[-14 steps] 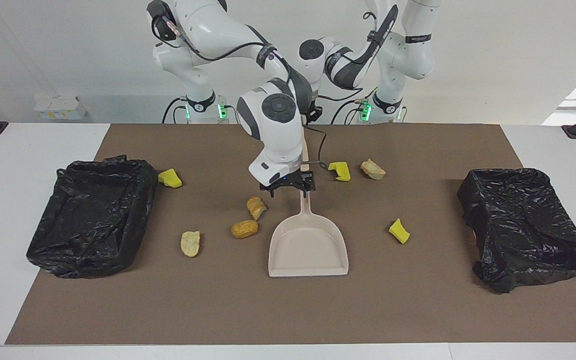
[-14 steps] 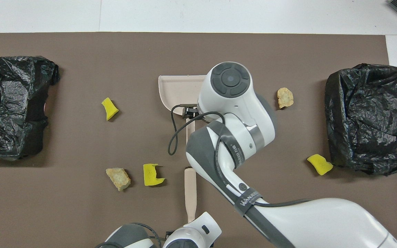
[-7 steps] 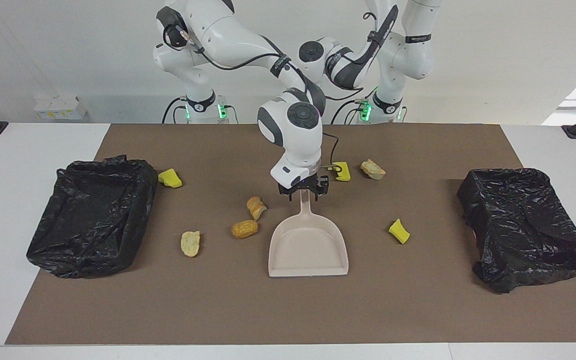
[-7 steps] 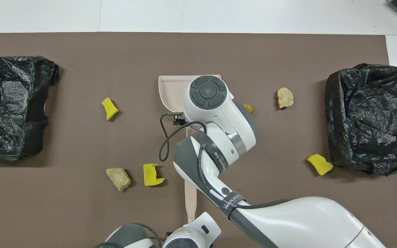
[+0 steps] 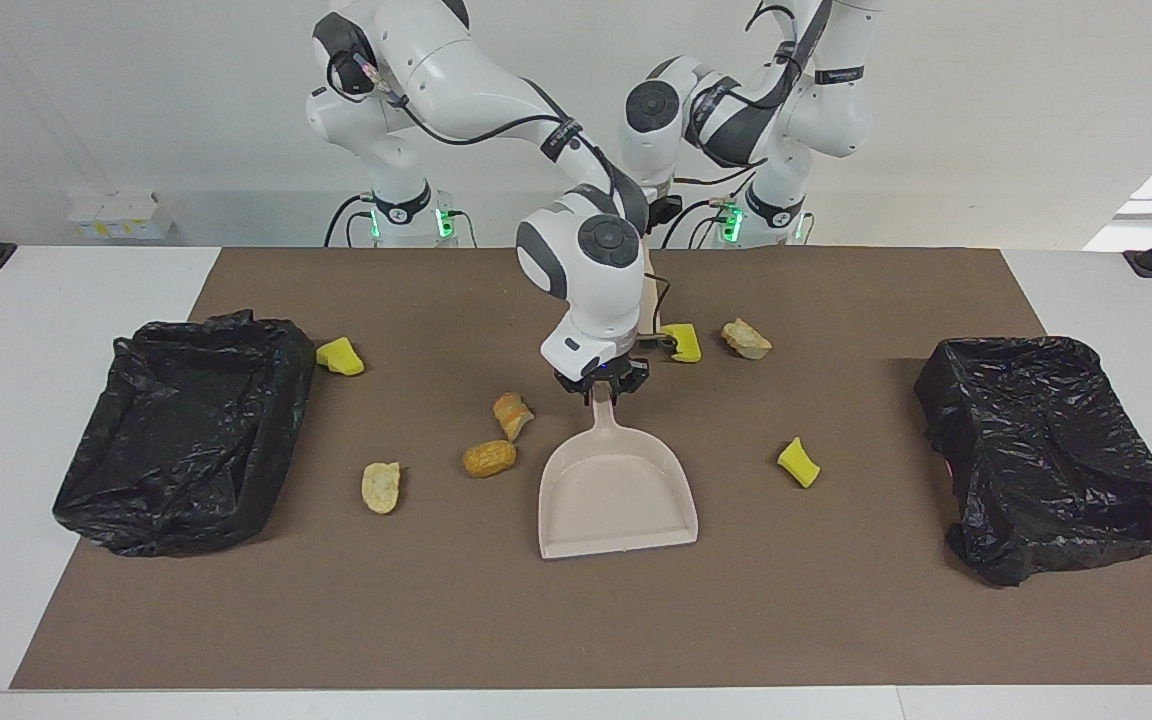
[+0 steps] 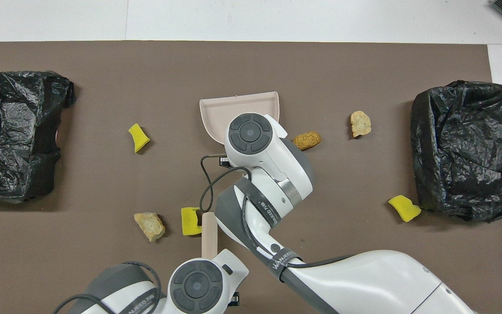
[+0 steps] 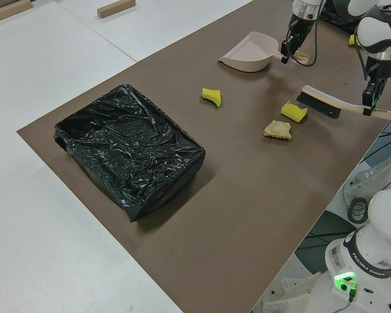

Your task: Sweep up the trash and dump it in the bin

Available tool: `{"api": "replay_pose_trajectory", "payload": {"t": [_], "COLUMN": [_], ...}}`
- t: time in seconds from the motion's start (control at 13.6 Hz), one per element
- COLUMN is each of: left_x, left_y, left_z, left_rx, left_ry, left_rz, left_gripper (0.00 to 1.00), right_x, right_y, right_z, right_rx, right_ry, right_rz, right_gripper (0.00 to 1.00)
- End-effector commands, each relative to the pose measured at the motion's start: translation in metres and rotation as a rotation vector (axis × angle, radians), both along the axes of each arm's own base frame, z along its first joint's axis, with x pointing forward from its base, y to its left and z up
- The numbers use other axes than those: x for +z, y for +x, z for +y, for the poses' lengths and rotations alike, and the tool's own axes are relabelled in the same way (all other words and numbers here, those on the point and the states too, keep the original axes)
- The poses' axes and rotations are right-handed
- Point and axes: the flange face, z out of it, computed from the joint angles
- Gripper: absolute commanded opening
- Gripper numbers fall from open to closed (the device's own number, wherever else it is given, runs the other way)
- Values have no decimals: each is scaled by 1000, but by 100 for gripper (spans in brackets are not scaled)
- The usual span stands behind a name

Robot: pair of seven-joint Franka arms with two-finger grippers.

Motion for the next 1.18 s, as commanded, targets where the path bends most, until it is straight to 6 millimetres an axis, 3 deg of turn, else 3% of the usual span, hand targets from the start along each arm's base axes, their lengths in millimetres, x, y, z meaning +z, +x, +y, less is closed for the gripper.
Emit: {"api": "replay_pose_trajectory", "payload": {"t": [0.0,0.22,0.37,0.66,0.88,1.1], "left_x": [32,27,21,3,-40,-45], "left_y": [10,29,41,50,42,49], "left_z": [36,71,97,138,147,138], "left_rx": [38,119,211,455,525,523], "left_ry": [26,91,111,195,224,172], "left_rz": [-39,4,15,25,18,-33], "left_gripper": [0,0,0,0,0,0], "right_x": [10,38,54,86,109,111], "right_y": [-3,-9,-8,0,3,2], "right_z": [-5,-3,-14,-71,-122,-148], "right_rx": [15,34,110,369,626,866], "right_ry": [-5,23,14,8,-4,-8], "right_rz": [-20,-42,-45,50,123,193], "right_gripper": [0,0,0,0,0,0]}}
